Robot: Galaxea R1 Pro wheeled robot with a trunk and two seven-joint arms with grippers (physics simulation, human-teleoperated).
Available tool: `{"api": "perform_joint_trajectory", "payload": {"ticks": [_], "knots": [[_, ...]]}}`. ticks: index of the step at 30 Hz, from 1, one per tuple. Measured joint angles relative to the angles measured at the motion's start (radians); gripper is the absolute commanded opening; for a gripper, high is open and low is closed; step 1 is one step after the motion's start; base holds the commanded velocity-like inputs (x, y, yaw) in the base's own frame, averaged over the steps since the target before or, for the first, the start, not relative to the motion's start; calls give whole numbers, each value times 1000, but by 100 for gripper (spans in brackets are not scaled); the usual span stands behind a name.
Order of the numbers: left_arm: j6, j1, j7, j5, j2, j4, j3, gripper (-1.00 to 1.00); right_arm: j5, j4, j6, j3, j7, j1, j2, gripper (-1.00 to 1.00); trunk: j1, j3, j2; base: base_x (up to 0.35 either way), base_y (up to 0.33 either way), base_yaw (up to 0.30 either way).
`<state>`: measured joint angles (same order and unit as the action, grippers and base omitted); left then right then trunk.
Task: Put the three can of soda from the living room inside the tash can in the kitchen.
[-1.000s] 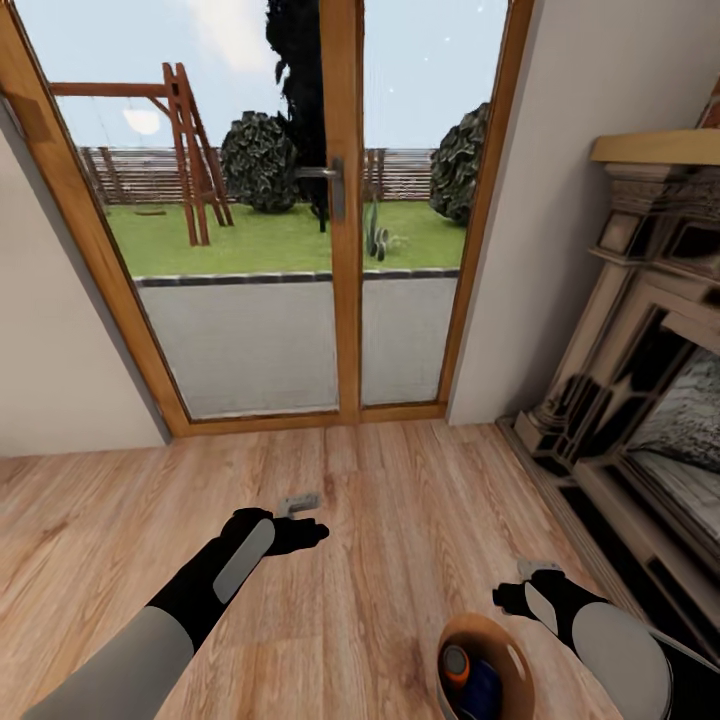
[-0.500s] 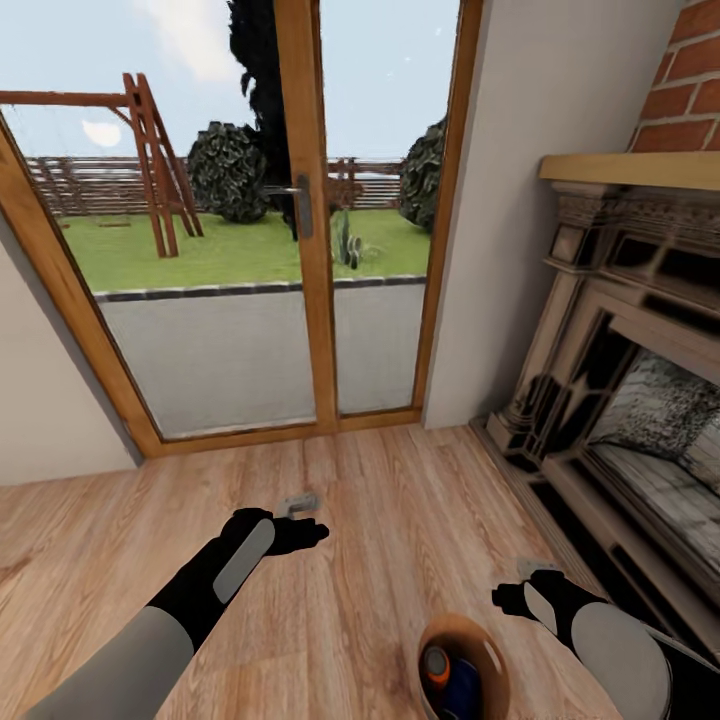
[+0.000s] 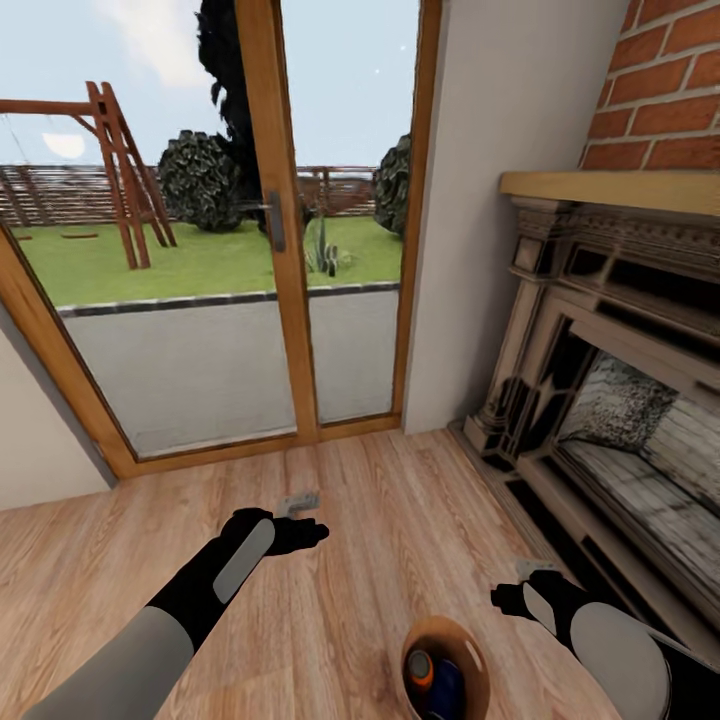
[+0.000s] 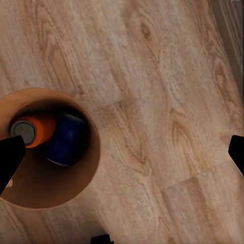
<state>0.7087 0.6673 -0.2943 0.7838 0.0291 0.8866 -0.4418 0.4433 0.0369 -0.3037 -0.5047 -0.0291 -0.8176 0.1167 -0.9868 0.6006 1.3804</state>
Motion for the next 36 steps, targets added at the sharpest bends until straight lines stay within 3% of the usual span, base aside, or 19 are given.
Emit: {"api": "perform_joint_trajectory", "payload": {"ticks": [36], "knots": [[-7, -3, 9, 2, 3, 15, 0, 100, 2, -2, 0, 2, 0, 2, -3, 100, 12, -66, -21, 0, 0, -4]]}}
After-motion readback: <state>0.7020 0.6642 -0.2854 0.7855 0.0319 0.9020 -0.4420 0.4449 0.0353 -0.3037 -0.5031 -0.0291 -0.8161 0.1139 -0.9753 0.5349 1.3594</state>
